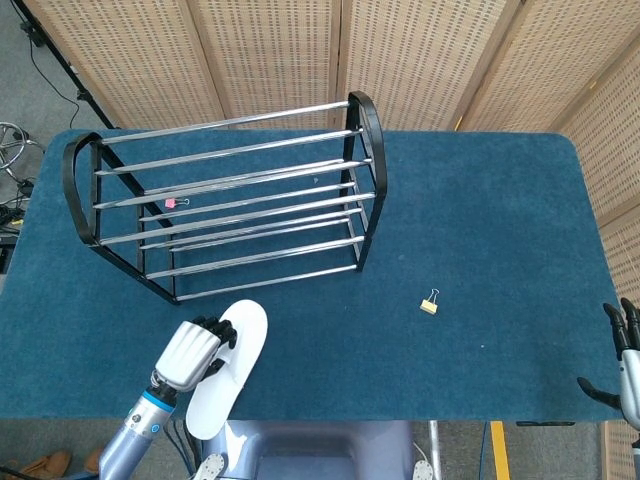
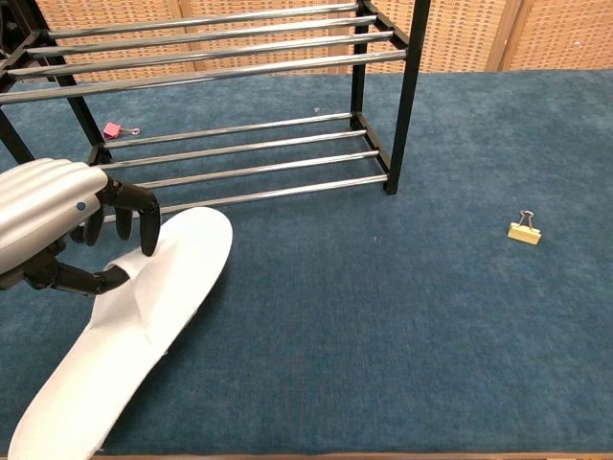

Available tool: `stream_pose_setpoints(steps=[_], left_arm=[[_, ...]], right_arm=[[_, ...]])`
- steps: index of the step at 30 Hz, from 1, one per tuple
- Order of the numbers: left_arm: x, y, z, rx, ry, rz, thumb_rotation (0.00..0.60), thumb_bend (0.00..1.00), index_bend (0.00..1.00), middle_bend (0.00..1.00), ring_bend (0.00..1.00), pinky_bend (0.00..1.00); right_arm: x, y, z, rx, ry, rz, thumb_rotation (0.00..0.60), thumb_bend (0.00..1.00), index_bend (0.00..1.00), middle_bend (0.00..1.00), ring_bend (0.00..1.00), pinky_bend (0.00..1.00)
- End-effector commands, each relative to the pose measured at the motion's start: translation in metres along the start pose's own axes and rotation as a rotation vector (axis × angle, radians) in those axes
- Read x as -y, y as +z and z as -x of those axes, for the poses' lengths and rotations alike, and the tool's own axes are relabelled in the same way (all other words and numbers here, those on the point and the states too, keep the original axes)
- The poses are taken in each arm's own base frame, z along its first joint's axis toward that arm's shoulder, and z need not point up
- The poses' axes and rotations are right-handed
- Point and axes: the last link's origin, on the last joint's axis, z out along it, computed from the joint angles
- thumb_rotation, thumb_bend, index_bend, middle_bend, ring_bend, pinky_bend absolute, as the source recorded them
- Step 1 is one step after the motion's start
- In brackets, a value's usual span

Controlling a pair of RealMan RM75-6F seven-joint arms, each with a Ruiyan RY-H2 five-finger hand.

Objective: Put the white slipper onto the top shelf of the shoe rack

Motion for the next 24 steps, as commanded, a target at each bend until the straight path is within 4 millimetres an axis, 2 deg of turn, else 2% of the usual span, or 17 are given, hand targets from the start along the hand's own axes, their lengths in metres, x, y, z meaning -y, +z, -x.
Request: stream_pose_setpoints(steps=[1,12,17,24], left_arm=[[-0.004,0.002,-0.009,-0.026,-0.002,0.036,0.6,0.43,0.63,0.52,0.49,0.59],[-0.029,0.018,-0.053,-0.085,0.026,0.127,0.6,0.44,0.64,0.54,0.5,0.59],[-0.044,0.029,-0.076,-0.146,0.09,0.172,0.6,0.45,0.64,0.54,0.5,0.59],[-0.06,0.042,-0.097,-0.196,0.137,0.207,0.6,0.44,0.64,0.54,0.51,0.59]], right_arm=[[0.0,0.0,0.0,0.0,0.002,0.001,0.6,0.0,0.0,0.0,0.0,0.0],[0.0,0.0,0.0,0.002,0.0,0.002,0.6,0.0,0.0,0.0,0.0,0.0],[-0.001,0.0,0.0,0.001,0.002,0.004,0.6,0.0,0.0,0.0,0.0,0.0],[-0.002,0.0,-0.002,-0.004,0.008,0.008,0.6,0.0,0.0,0.0,0.0,0.0]])
